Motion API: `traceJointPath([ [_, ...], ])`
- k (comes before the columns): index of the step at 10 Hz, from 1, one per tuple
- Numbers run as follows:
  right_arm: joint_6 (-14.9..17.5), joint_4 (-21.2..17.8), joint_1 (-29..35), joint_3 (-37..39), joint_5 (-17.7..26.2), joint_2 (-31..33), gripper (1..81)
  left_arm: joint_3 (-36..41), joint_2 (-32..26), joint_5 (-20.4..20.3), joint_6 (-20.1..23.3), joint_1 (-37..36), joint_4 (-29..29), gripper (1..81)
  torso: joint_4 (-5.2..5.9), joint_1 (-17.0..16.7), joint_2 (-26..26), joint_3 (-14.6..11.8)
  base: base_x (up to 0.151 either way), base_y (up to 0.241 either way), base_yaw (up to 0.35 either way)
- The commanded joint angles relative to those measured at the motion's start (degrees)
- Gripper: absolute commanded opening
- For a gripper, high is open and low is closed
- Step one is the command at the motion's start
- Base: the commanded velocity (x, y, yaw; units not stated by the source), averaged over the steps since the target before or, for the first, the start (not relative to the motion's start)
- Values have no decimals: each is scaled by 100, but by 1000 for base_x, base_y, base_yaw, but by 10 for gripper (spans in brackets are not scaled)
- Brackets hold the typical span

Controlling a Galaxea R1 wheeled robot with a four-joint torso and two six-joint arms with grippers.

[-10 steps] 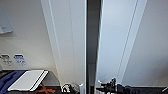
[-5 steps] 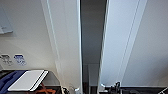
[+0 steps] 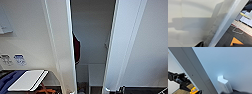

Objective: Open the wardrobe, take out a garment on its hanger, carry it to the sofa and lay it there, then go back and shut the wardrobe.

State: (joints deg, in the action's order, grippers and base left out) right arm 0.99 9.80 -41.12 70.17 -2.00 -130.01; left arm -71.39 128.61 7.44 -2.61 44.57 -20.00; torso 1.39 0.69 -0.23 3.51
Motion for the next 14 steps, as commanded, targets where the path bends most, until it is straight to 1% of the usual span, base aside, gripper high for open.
traceJointPath([
  [1, -204, 82, 90, -795, 876, -27, 811, 1258, -115, -434, 24, -94, 6, 811, 0, 0, 0, 0, 0, 0, 0],
  [2, -204, 188, 2, -909, 868, 42, 811, 1319, -212, -603, 24, 4, -56, 811, 0, 0, 0, 0, 0, 0, 0],
  [3, -204, 232, -68, -1023, 860, 182, 811, 1416, -378, -629, 32, 99, -82, 811, 0, 0, 0, 0, 0, 0, 0],
  [4, -204, 277, -139, -1138, 762, 350, 811, 1496, -520, -638, 32, 197, -170, 811, 0, 0, 0, 0, 0, 0, 0],
  [7, -204, 452, -507, -1357, 369, 1059, 811, 1549, -951, -1016, 24, 767, -434, 811, 0, 2, 0, -2, 0, 0, 0],
  [8, -213, 514, -709, -1393, 139, 1414, 811, 1540, -1214, -1201, 24, 987, -522, 811, 0, 2, 0, -2, 0, 0, 0],
  [10, -222, 514, -1060, -1446, -442, 2152, 811, 1322, -1862, -1909, 24, 1593, -601, 811, 0, 2, 0, -2, 0, 0, 0],
  [11, -256, 506, -1315, -1420, -809, 2615, 811, 1111, -2153, -2366, 6, 1919, -592, 811, 0, 4, 0, -2, 0, 0, 0],
  [12, -275, 514, -1623, -1323, -1101, 2996, 811, 855, -2401, -2888, -29, 2332, -592, 811, 0, 2, 0, -5, 0, 0, 0],
  [13, -283, 532, -1974, -1165, -1364, 3224, 811, 564, -2577, -3354, -56, 2718, -592, 811, 0, 2, -2, -7, 0, 0, 0],
  [14, -301, 514, -2387, -866, -1821, 3435, 811, 99, -2700, -4022, -187, 3229, -487, 811, 0, -2, -4, -9, 0, 0, 0],
])
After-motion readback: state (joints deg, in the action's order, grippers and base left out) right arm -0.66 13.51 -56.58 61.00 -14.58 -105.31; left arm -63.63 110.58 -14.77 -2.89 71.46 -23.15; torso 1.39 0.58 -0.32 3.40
